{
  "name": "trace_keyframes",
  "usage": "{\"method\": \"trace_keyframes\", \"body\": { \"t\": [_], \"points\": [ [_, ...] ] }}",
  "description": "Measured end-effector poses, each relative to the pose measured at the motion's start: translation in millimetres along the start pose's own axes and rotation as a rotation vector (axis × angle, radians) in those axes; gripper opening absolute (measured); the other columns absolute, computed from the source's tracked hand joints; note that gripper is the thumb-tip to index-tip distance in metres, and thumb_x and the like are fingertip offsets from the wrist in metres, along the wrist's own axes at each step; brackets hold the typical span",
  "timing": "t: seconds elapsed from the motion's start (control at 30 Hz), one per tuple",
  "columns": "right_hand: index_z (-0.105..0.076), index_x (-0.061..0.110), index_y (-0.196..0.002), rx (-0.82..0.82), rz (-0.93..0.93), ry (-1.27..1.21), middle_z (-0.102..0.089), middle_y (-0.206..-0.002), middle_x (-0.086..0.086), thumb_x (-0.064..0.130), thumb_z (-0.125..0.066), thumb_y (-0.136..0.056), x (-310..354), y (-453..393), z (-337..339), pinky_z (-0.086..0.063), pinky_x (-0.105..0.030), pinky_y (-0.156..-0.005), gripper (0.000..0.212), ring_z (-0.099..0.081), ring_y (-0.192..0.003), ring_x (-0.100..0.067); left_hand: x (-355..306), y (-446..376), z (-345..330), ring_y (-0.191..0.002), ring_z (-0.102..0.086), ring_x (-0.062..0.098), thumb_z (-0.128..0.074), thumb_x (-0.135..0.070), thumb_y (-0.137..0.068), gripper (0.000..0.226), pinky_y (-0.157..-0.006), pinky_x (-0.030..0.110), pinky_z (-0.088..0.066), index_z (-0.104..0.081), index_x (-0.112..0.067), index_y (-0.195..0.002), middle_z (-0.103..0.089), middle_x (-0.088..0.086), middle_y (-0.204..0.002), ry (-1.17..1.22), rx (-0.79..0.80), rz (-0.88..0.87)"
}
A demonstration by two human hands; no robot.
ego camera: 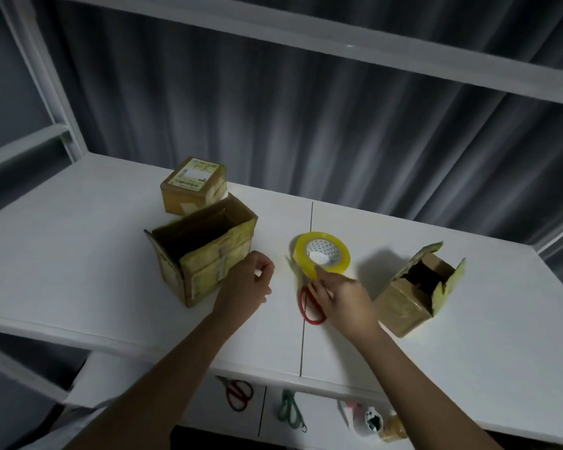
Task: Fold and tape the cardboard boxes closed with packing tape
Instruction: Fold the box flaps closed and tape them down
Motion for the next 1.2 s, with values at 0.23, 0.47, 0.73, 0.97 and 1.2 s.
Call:
{"method": "trace_keyframes", "body": {
  "t": [0.23, 0.47, 0.73, 0.97, 1.2],
  "points": [
    [-0.068, 0.015, -0.079, -0.154, -0.329, -1.089, -0.067, -0.064, 0.015, 0.002, -0.066, -0.087, 23.4, -15.9, -8.2, -0.043, -0.009, -0.068, 0.016, -0.057, -0.062, 0.005, -29.9, 15.8, 23.0, -0.059, -0.063, 0.005, -0.052, -0.019, -0.096, 0.009, -0.05, 0.025, -0.055, -0.059, -0.014, -0.097, -0.062, -0.001, -0.09, 0.0, 0.035, -0.08],
    [-0.065, 0.012, -0.082, -0.459, -0.462, -1.099, -0.062, -0.079, -0.004, 0.002, -0.06, -0.09, -4.9, -39.4, -10.7, -0.046, -0.027, -0.076, 0.014, -0.056, -0.076, -0.013, -50.3, 23.0, 92.5, -0.091, -0.064, 0.013, -0.049, -0.023, -0.097, 0.03, -0.076, 0.02, -0.051, -0.061, -0.014, -0.123, -0.068, 0.002, -0.104, -0.255, -0.176, -0.171],
    [-0.053, 0.006, -0.088, -0.254, -0.218, -1.033, -0.05, -0.073, 0.003, -0.004, -0.058, -0.089, 25.8, -57.4, -23.8, -0.039, -0.01, -0.067, 0.011, -0.047, -0.062, 0.005, -45.3, -25.7, 75.1, -0.098, -0.06, 0.021, -0.055, -0.04, -0.092, 0.041, -0.073, 0.028, -0.046, -0.048, -0.013, -0.121, -0.061, 0.003, -0.109, -1.032, -0.057, -0.084],
    [-0.054, 0.012, -0.084, -0.117, -0.205, -1.267, -0.052, -0.079, 0.0, -0.003, -0.062, -0.087, 27.9, -49.4, -36.5, -0.04, -0.033, -0.086, 0.017, -0.047, -0.081, -0.02, -41.3, -34.4, 115.3, -0.101, -0.058, 0.02, -0.053, -0.036, -0.092, 0.039, -0.076, 0.031, -0.045, -0.049, -0.025, -0.129, -0.06, -0.002, -0.117, -0.629, 0.123, 0.01],
    [-0.05, 0.011, -0.085, 0.05, -0.351, -1.487, -0.06, -0.072, 0.006, -0.005, -0.057, -0.089, 62.4, -34.3, -76.2, -0.055, -0.029, -0.08, 0.017, -0.061, -0.081, -0.018, -27.5, -51.1, 110.1, -0.119, -0.05, 0.034, -0.064, -0.029, -0.085, 0.053, -0.101, 0.047, -0.034, -0.047, -0.016, -0.134, -0.053, 0.012, -0.131, -1.136, -0.105, -0.222]
  ]
}}
Point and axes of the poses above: each hand's wrist, its own y-axis away from the middle knuckle, its own z-axis out of the back of the hand, x = y × z, the point moved 6 cm from there along -y, towards the middle knuckle
